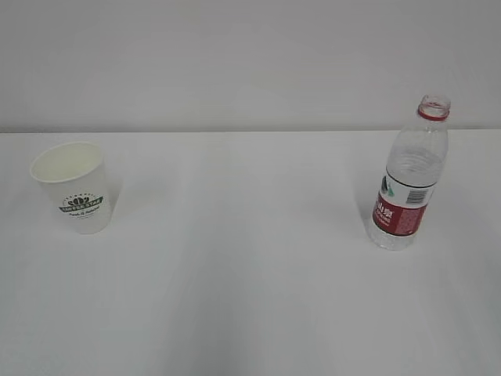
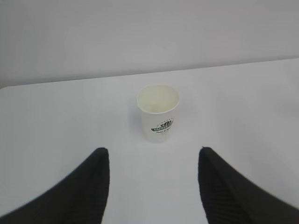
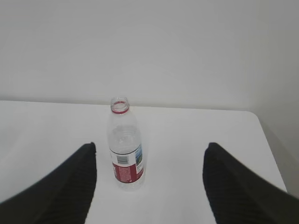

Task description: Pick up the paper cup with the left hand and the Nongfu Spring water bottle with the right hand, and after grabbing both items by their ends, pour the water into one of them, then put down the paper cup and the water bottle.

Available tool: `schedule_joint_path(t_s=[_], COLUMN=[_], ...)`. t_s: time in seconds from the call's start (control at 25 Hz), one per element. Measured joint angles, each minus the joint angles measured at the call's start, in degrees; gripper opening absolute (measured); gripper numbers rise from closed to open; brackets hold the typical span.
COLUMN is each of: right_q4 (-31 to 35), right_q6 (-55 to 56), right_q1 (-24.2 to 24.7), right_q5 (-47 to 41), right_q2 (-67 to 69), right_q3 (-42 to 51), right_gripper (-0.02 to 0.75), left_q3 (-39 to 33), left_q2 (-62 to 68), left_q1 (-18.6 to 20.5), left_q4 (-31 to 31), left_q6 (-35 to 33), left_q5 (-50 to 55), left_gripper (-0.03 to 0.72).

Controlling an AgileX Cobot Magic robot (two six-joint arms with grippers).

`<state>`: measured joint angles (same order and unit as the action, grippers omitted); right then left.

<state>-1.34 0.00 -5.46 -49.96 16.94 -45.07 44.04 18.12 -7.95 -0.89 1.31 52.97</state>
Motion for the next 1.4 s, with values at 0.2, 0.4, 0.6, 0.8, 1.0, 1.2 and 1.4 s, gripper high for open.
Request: schedule_joint_path(t_s=[0.2,0.4,0.6,0.8,1.0,1.2,1.4], right_q4=[0.7,2.6,2.8,2.8,2.8,2.8,2.8], right_q6=[0.0,0.0,0.0,0.0,0.0,-0.5,-0.6], right_q1=[0.0,0.0,0.0,0.0,0.0,0.0,0.0], right_q5=[3.0,4.4,6.4,9.4,12.6,14.3,18.2], right_q2=[2.6,4.5,5.8,7.5,8.8,11.7,14.3], right_q3=[-1.0,-1.0,-1.0,-1.0,-1.0,-1.0,-1.0], right_gripper=[0.535,0.534,0.534,0.534,0.535,0.534,0.534], left_q3=[0.0,0.0,0.0,0.0,0.0,0.0,0.0], left_q2=[2.5,4.5,6.2,8.3,10.1,12.7,15.9], left_q1=[0.0,0.0,0.0,0.0,0.0,0.0,0.0], left_q4=[-0.3,-0.3,-0.3,-0.3,0.1,0.2,0.9], left_q6=[0.0,0.0,0.0,0.0,0.0,0.0,0.0], left_q5=[-2.7,-3.7,-5.9,-8.9,-12.3,-15.1,-17.1], left_gripper=[0.442,0.442,0.442,0.441,0.441,0.441,0.441])
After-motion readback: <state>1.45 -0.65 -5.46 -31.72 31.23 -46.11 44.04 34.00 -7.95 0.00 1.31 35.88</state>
